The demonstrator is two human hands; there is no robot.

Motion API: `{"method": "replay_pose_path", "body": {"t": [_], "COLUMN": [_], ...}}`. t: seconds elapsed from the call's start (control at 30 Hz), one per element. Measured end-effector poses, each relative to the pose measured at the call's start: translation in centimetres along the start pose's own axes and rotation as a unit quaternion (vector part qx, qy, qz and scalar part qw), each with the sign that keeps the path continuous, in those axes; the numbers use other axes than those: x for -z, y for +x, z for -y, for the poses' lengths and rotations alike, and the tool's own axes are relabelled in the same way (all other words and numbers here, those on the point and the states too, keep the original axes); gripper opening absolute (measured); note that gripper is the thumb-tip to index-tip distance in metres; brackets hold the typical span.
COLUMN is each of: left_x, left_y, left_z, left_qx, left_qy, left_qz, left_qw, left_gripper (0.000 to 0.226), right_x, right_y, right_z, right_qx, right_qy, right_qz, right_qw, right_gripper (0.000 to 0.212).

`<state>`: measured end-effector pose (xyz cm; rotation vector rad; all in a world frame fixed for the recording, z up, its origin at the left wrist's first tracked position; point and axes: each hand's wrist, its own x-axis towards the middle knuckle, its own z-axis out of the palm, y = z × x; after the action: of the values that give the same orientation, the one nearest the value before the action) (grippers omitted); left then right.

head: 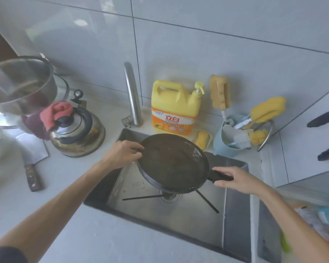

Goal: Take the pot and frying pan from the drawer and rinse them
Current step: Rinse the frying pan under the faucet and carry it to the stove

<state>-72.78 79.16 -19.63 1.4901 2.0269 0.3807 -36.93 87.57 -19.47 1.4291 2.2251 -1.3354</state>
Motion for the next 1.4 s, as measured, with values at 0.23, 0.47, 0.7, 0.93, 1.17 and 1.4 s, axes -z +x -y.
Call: {"method": "replay_pose_path", "body": {"t": [0.23,0.47,0.7,0.93,1.17,1.4], "left_x": [-4.5,-2.9,1.1,2.1,2.5,3.8], "left_y": [-2.2,-2.5,-2.4,-2.3,-3.7,-5.3], "left_z": [0.9,-0.4,-3.5,-4.7,-6.5,-10.1], "left_qx": [0.004,-0.065,-0.149,-0.256,-0.278,-0.147], "left_qy": [-0.086,-0.137,-0.141,-0.086,-0.092,-0.145], "left_qz": [-0.082,-0.193,-0.225,-0.294,-0.299,-0.164], "left_qw": [0.993,0.969,0.953,0.917,0.908,0.965], "left_gripper": [0.031,0.029,0.027,0.026,0.032,0.028], "right_x": [1.9,1.6,2.1,2.6,3.6,5.1], "right_y": [-1.8,-2.6,-3.8,-5.5,-8.4,-12.7], "right_z": [1.2,0.3,0.4,0.4,0.5,0.4], "right_qx": [0.018,0.111,0.128,0.177,0.17,0.05], "right_qy": [-0.211,-0.182,-0.162,-0.178,-0.18,-0.169], "right_qz": [-0.186,-0.349,-0.437,-0.53,-0.534,-0.324], "right_qw": [0.96,0.913,0.875,0.81,0.809,0.929], "right_gripper": [0.052,0.051,0.049,0.049,0.051,0.053]}}
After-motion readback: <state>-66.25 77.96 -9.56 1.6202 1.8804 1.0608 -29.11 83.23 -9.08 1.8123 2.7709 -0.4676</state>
